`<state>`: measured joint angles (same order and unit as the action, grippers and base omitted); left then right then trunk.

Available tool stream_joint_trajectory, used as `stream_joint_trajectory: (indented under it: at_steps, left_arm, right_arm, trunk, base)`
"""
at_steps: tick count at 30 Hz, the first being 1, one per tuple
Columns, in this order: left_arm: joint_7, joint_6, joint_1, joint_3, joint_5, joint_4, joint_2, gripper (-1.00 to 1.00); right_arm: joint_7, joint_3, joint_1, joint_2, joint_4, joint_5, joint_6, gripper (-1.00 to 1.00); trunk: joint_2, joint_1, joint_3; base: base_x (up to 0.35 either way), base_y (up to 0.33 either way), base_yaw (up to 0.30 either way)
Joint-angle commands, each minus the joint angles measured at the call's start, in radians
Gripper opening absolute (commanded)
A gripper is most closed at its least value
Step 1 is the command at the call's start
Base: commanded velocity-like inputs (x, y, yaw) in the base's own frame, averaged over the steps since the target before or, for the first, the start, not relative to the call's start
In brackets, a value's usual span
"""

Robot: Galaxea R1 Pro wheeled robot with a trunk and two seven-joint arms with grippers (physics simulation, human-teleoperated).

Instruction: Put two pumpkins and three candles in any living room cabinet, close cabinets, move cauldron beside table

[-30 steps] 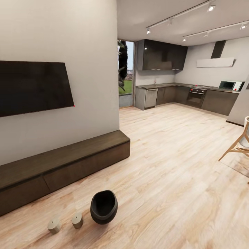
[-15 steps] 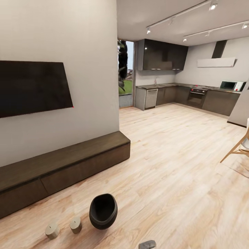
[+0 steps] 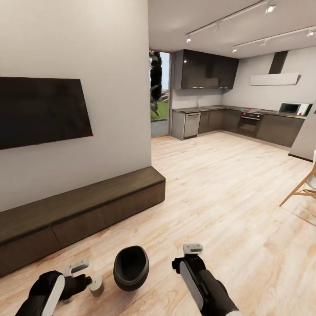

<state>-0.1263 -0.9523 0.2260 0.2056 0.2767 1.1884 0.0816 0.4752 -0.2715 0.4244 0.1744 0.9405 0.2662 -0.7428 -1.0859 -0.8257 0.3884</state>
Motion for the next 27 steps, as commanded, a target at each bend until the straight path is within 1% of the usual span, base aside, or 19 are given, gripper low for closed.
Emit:
stream_joint_trajectory:
  at_steps: [1,2,4,5,8,11,13,14,17,19,24,27]
  left_arm:
    - [0.000,-0.004,0.010,0.000,0.000,-0.010,0.001,1.00]
    - [0.000,-0.005,0.014,0.000,0.001,-0.014,0.001,1.00]
    - [-0.001,-0.009,0.024,0.001,0.002,-0.023,0.000,1.00]
    - [-0.002,-0.010,0.027,0.001,0.001,-0.025,-0.002,1.00]
    - [-0.004,-0.010,0.031,-0.001,-0.001,-0.027,-0.006,1.00]
    - [-0.003,-0.009,0.036,-0.002,0.001,-0.028,-0.014,1.00]
    - [0.002,-0.008,0.042,-0.003,0.003,-0.027,-0.019,1.00]
    - [0.006,-0.008,0.045,-0.003,0.004,-0.026,-0.021,1.00]
    - [0.010,-0.005,0.046,-0.003,0.005,-0.026,-0.022,1.00]
    - [0.012,0.005,0.047,-0.002,0.005,-0.025,-0.020,1.00]
    - [0.013,0.017,0.047,-0.002,0.005,-0.026,-0.021,1.00]
    - [0.013,0.019,0.047,-0.002,0.006,-0.026,-0.021,1.00]
  right_arm:
    - [0.007,0.000,0.045,0.000,-0.056,0.011,0.010,1.00]
    - [0.010,0.000,0.065,0.000,-0.077,0.015,0.014,1.00]
    - [0.016,0.000,0.123,0.000,-0.130,0.030,0.021,1.00]
    - [0.019,0.000,0.140,0.000,-0.143,0.036,0.024,1.00]
    - [0.021,0.000,0.160,0.000,-0.158,0.044,0.036,1.00]
    - [0.022,-0.001,0.166,0.000,-0.165,0.046,0.074,1.00]
    - [0.022,-0.010,0.166,0.000,-0.166,0.046,0.078,1.00]
    - [0.022,-0.030,0.167,0.000,-0.167,0.046,0.069,1.00]
    - [0.021,-0.051,0.168,0.000,-0.167,0.048,0.032,1.00]
    - [0.021,-0.056,0.168,0.000,-0.167,0.049,0.019,1.00]
    - [0.021,-0.061,0.168,0.000,-0.169,0.088,0.007,1.00]
    - [0.021,-0.063,0.168,0.000,-0.170,0.095,0.003,1.00]
  trunk:
    - [0.000,0.000,0.000]
    - [0.000,0.000,0.000]
    - [0.000,0.000,0.000]
    - [0.000,0.000,0.000]
    - [0.000,0.000,0.000]
    - [0.000,0.000,0.000]
    - [0.000,0.000,0.000]
    - [0.000,0.000,0.000]
    - [0.000,0.000,0.000]
    - [0.000,0.000,0.000]
    - [0.000,0.000,0.000]
    - [0.000,0.000,0.000]
  base:
    - [0.000,0.000,0.000]
    - [0.000,0.000,0.000]
    - [0.000,0.000,0.000]
    - [0.000,0.000,0.000]
    - [0.000,0.000,0.000]
    - [0.000,0.000,0.000]
    - [0.000,0.000,0.000]
    - [0.000,0.000,0.000]
    - [0.000,0.004,0.000]
    - [0.000,0.121,0.000]
    - [0.013,0.121,0.000]
    - [0.033,0.129,0.000]
